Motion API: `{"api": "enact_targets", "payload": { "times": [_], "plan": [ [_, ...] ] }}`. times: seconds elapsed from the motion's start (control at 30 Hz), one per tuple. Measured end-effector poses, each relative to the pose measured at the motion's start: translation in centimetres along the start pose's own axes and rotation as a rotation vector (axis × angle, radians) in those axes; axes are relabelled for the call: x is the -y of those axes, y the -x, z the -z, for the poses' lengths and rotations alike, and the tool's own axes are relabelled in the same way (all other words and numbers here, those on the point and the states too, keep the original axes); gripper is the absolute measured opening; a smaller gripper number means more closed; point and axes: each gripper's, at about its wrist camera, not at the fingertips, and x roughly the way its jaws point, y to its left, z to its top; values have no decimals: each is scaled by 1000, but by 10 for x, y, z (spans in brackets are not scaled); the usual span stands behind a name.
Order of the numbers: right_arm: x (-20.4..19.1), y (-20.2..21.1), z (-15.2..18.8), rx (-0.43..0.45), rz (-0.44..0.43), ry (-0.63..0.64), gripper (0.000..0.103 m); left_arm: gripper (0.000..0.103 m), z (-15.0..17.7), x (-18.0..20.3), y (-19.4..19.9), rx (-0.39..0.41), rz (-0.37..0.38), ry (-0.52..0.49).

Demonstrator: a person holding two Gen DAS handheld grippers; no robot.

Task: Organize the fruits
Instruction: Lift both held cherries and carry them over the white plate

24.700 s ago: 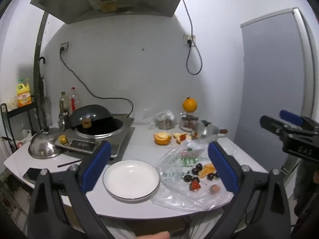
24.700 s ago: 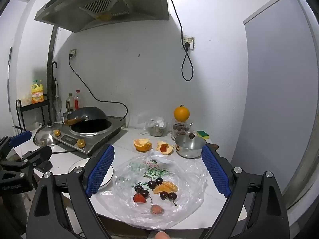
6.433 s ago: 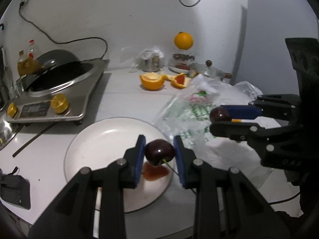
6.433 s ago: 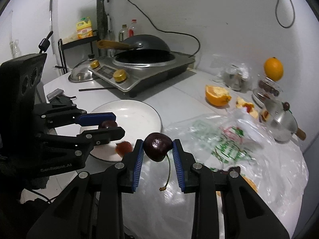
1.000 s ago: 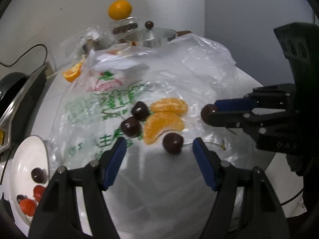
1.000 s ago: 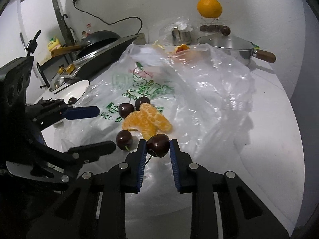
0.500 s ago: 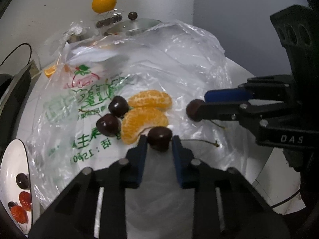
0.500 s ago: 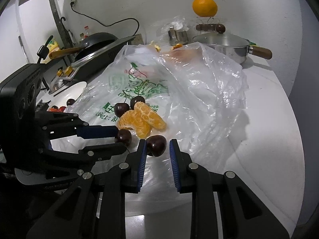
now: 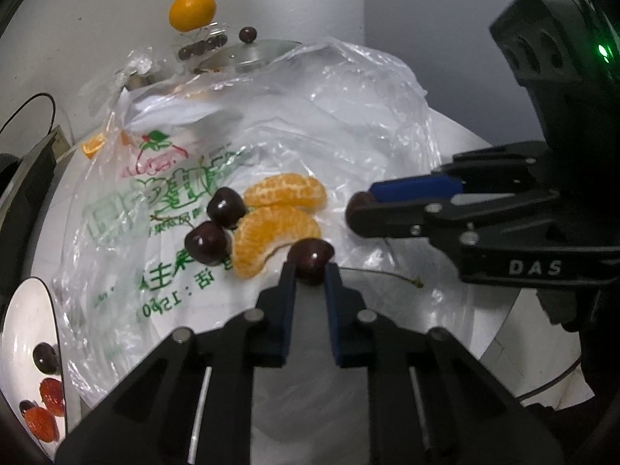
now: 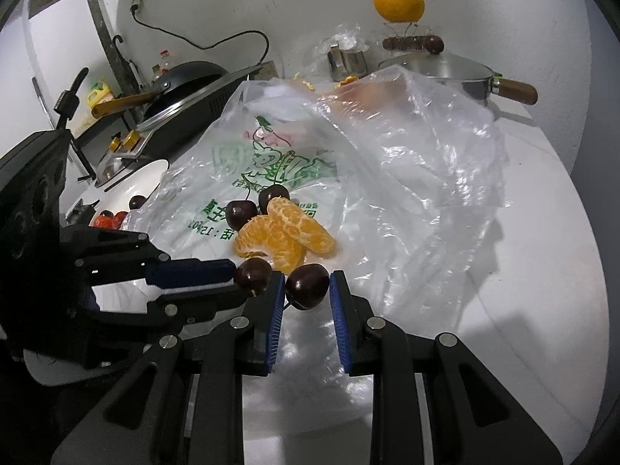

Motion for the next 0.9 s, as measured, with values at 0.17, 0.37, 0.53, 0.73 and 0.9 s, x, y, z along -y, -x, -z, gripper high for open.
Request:
{"api": "enact_targets", "payload": {
  "times": [0.17, 0.37, 0.53, 0.73, 0.9],
  "plan": [
    [-4, -9, 2, -8, 15, 3, 25, 23, 1, 4, -8, -53, -1, -52],
    [-4, -1, 2, 11, 18, -6, 25, 44, -1, 6, -12, -43, -30, -77],
    [-2, 6, 1, 15, 25, -8, 25, 54, -5, 4, -17, -33, -24, -68],
    [-1, 9, -2, 26, 39, -12, 25, 44, -6, 3, -19, -1, -10, -62],
    [-1, 9, -3, 25, 47, -16, 25, 27, -5, 3, -20, 4, -5, -71]
  ]
}}
